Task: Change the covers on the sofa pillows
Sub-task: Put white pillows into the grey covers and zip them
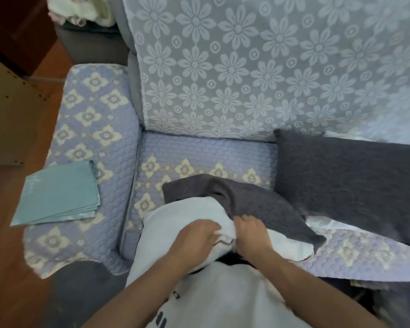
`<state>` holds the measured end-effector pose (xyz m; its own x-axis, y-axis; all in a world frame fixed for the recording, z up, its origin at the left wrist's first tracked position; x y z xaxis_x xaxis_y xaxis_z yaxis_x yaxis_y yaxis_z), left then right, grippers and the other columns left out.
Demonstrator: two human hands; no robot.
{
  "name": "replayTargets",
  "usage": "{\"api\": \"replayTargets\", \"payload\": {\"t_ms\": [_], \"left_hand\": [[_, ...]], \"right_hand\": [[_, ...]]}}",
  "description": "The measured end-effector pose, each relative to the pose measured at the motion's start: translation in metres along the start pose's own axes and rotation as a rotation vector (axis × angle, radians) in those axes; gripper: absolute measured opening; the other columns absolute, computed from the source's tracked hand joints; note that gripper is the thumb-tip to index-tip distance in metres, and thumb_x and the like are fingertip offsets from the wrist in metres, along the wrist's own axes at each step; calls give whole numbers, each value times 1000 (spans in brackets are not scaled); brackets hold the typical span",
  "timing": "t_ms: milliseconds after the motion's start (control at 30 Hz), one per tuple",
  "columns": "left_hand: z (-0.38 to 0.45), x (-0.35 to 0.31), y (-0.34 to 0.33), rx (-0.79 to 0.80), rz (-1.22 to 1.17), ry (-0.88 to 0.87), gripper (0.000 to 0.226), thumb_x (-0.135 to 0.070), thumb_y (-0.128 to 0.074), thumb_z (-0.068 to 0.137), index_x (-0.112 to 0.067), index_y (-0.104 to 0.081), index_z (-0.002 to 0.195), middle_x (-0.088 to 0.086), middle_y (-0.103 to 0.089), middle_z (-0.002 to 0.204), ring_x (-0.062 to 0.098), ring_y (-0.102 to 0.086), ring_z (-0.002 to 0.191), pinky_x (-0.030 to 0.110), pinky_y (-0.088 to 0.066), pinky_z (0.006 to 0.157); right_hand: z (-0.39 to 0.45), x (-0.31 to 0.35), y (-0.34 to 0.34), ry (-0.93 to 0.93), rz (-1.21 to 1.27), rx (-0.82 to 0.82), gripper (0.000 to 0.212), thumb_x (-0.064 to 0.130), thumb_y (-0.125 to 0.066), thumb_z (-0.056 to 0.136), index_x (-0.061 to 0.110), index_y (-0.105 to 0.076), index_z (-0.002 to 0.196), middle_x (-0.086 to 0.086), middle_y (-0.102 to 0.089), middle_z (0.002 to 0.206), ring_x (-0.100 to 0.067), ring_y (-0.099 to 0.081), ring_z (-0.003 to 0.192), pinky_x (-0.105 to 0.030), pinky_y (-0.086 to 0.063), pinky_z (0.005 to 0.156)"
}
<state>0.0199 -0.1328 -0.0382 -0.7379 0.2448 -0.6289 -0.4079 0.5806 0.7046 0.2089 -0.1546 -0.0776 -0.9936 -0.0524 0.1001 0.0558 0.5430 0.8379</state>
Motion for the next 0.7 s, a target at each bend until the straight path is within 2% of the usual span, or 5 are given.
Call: {"api": "replayTargets", "payload": {"t_ms": [100, 333, 500, 567, 700], "left_hand": [[-20, 34, 37, -108, -235, 161, 33, -39, -46, 102, -23, -69, 119, -8, -67, 122, 9, -59, 114, 20, -40, 99], [-105, 137, 99, -874, -528, 914, 21, -24, -51, 100, -9, -65, 104, 10, -65, 103, 27, -56, 93, 40, -41, 82], [-69, 127, 16, -341, -906, 1102, 22, -20, -52, 93, -8, -61, 77, 15, -61, 74, 25, -54, 65, 36, -44, 66], [-39, 82, -27, -94, -1061, 1016, 14, -22, -59, 96, -10, -65, 94, 14, -69, 91, 29, -65, 81, 38, -56, 74], [17, 31, -94, -3, -1074, 1033, 66, -33, -69, 83, -9, -45, 139, 13, -60, 129, 30, -61, 108, 37, -55, 76]], "right_hand": [[5, 8, 37, -52, 90, -61, 11, 16, -67, 78, 13, -66, 89, -9, -66, 89, -33, -67, 85, -35, -47, 69], [41, 6, 117, -114, 189, -53, 25, 17, -46, 97, 14, -67, 110, -12, -68, 114, -35, -62, 106, -33, -40, 77], [67, -3, 147, -264, 582, -39, 29, 28, -62, 96, 8, -69, 116, -12, -68, 111, -32, -63, 109, -35, -47, 84], [72, -14, 140, -325, 540, -24, 40, 29, -62, 96, 7, -60, 130, -13, -64, 125, -35, -59, 117, -36, -45, 92], [70, -34, 105, -423, 407, 40, 38, 27, -53, 101, 2, -56, 130, -19, -61, 129, -39, -57, 116, -35, -43, 86]]}}
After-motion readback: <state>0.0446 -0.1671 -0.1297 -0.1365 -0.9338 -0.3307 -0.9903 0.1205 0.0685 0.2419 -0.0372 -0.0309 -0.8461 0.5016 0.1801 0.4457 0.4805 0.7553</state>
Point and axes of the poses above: each hand's wrist, its own z-axis towards the middle knuckle, its own y-axis out of the back of the hand, x = y × z, the point moved 1 cm from there along z, towards the middle knuckle
